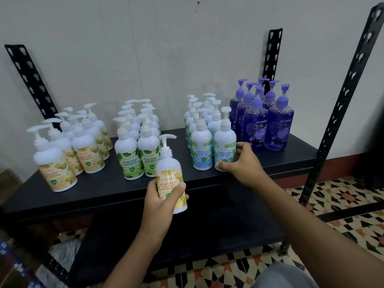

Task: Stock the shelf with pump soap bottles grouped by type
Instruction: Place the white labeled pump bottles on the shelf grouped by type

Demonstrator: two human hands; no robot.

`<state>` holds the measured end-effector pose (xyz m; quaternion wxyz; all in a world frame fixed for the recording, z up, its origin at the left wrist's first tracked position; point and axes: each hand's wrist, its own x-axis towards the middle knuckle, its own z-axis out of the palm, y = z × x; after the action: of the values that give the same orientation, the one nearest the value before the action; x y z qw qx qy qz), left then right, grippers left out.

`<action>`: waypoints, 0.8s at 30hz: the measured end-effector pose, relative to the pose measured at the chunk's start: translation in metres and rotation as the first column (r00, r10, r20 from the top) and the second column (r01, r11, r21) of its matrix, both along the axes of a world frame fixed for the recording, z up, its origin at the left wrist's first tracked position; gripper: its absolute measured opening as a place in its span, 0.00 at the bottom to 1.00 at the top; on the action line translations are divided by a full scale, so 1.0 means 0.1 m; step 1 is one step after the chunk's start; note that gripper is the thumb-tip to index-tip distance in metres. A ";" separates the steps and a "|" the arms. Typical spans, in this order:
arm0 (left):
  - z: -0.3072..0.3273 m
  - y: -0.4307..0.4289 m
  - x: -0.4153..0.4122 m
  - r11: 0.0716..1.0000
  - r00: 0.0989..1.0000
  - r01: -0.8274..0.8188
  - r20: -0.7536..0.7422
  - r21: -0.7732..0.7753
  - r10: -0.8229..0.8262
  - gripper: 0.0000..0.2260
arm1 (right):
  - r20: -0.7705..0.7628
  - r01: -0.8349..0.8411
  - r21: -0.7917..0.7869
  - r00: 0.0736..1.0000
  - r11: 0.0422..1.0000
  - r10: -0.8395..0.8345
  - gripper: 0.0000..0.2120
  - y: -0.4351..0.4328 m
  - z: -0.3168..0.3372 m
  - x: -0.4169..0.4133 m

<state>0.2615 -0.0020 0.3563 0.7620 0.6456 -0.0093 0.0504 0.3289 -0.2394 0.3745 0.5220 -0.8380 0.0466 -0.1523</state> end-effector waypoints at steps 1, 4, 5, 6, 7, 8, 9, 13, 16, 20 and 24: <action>0.00 0.00 0.00 1.000 1.000 -0.001 0.000 0.002 0.001 0.15 | -0.007 0.011 -0.010 1.000 1.000 -0.011 0.39 0.00 0.00 0.02; -0.01 0.00 -0.02 1.000 1.000 -0.006 -0.005 0.008 0.006 0.14 | -0.015 0.030 -0.030 0.999 0.999 -0.031 0.35 0.01 0.02 0.05; -0.01 0.00 -0.02 1.000 1.000 -0.008 -0.006 0.013 0.008 0.14 | -0.019 0.033 -0.037 0.999 0.999 -0.034 0.35 0.01 0.03 0.07; -0.01 0.00 -0.02 1.000 1.000 -0.008 -0.007 0.017 0.008 0.14 | -0.021 0.035 -0.040 0.999 0.999 -0.036 0.34 0.02 0.03 0.08; -0.02 0.00 -0.03 1.000 1.000 -0.008 -0.008 0.020 0.008 0.14 | -0.019 0.036 -0.042 0.999 0.998 -0.037 0.34 0.02 0.03 0.09; -0.02 0.01 -0.03 1.000 1.000 -0.008 -0.008 0.022 0.008 0.14 | -0.014 0.037 -0.046 0.999 0.998 -0.038 0.34 0.03 0.04 0.09; -0.02 0.01 -0.03 1.000 1.000 -0.007 -0.008 0.024 0.008 0.14 | -0.011 0.037 -0.047 0.999 0.998 -0.038 0.34 0.03 0.04 0.10; -0.04 0.02 -0.03 1.000 1.000 -0.004 -0.011 0.025 0.004 0.15 | -0.013 0.032 -0.040 0.999 0.999 -0.033 0.33 0.04 0.04 0.12; -0.05 0.02 -0.04 0.999 1.000 0.004 -0.012 0.036 -0.004 0.15 | -0.022 0.031 -0.048 0.999 0.998 -0.032 0.33 0.05 0.04 0.15; -0.05 0.03 -0.06 0.999 1.000 0.009 -0.009 0.047 -0.008 0.15 | -0.040 0.032 -0.066 0.999 0.997 -0.035 0.33 0.04 0.04 0.17; -0.02 0.08 -0.11 0.999 1.000 0.009 -0.010 0.043 -0.009 0.15 | -0.054 0.048 -0.017 0.997 0.999 -0.049 0.40 0.06 0.02 0.11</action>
<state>0.2505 0.0064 0.3546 0.7482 0.6619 -0.0096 0.0437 0.3400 -0.2334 0.3763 0.5103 -0.8444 0.0796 -0.1425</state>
